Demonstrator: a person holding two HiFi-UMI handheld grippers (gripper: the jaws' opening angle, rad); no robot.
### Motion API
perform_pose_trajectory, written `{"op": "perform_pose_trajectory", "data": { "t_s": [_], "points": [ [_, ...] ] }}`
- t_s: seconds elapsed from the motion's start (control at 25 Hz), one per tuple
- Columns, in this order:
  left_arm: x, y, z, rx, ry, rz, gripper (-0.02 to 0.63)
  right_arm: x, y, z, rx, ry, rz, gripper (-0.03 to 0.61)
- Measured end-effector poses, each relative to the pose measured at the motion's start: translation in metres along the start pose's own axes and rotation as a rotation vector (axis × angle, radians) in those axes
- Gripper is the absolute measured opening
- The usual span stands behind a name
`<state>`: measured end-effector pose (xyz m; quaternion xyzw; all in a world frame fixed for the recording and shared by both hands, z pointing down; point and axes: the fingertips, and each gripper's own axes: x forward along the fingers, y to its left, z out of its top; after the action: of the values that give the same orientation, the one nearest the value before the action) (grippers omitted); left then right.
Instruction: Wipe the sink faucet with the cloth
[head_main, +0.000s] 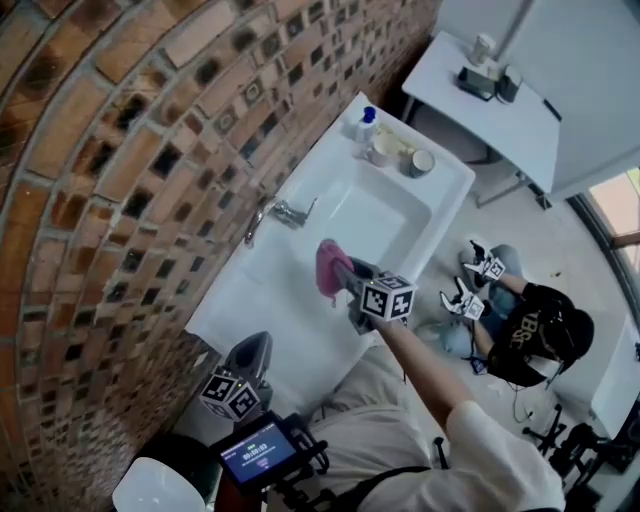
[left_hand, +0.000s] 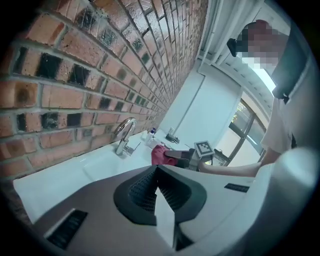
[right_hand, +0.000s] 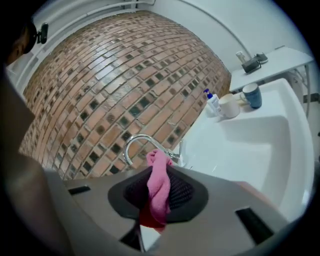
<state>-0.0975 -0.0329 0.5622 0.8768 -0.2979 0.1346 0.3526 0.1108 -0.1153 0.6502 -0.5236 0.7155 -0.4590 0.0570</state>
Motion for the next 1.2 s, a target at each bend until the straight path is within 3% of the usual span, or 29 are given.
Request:
{"op": "perform_pose_trajectory", "data": {
  "t_s": [0.24, 0.56, 0.76, 1.2],
  "points": [
    [0.018, 0.009, 0.0, -0.011, 0.023, 0.03, 0.003, 0.057, -0.04, -0.003, 0.113, 0.033, -0.054, 0.072],
    [0.023, 0.024, -0.004, -0.033, 0.047, 0.073, 0.003, 0.12, -0.098, -0.019, 0.44, 0.032, -0.123, 0.072],
    [0.022, 0.034, -0.009, -0.065, 0.043, 0.094, 0.003, 0.149, -0.118, -0.033, 0.556, 0.039, -0.158, 0.072],
    [0.013, 0.049, -0.017, -0.115, 0.033, 0.12, 0.003, 0.17, -0.107, -0.024, 0.704, -0.02, -0.049, 0.072]
  ]
}}
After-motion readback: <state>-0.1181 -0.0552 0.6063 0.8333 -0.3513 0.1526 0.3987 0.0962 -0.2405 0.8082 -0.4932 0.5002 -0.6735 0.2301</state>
